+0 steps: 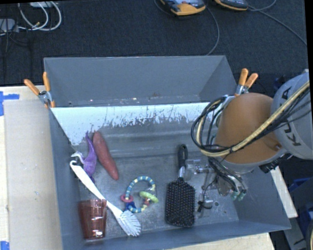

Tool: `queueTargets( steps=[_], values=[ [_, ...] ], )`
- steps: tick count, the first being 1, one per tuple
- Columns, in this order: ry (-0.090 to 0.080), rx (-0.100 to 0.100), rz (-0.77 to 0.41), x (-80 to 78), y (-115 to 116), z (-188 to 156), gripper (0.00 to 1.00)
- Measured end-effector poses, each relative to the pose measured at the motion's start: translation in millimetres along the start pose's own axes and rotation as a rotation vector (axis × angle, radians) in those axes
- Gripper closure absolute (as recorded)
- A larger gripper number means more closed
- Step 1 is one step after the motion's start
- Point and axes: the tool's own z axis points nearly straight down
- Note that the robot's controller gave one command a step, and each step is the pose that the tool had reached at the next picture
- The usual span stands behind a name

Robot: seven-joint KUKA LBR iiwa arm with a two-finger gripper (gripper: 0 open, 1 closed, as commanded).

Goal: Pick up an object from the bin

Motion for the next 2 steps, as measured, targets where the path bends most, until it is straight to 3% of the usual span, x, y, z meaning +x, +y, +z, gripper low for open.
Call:
queueTargets(
  steps=[1,2],
  values=[
    [-0.008,0.000,0.000,-1.7,0,-4,0.00],
    [-0.007,0.000,-0.307,0.3,5,39,0.00]
  ],
)
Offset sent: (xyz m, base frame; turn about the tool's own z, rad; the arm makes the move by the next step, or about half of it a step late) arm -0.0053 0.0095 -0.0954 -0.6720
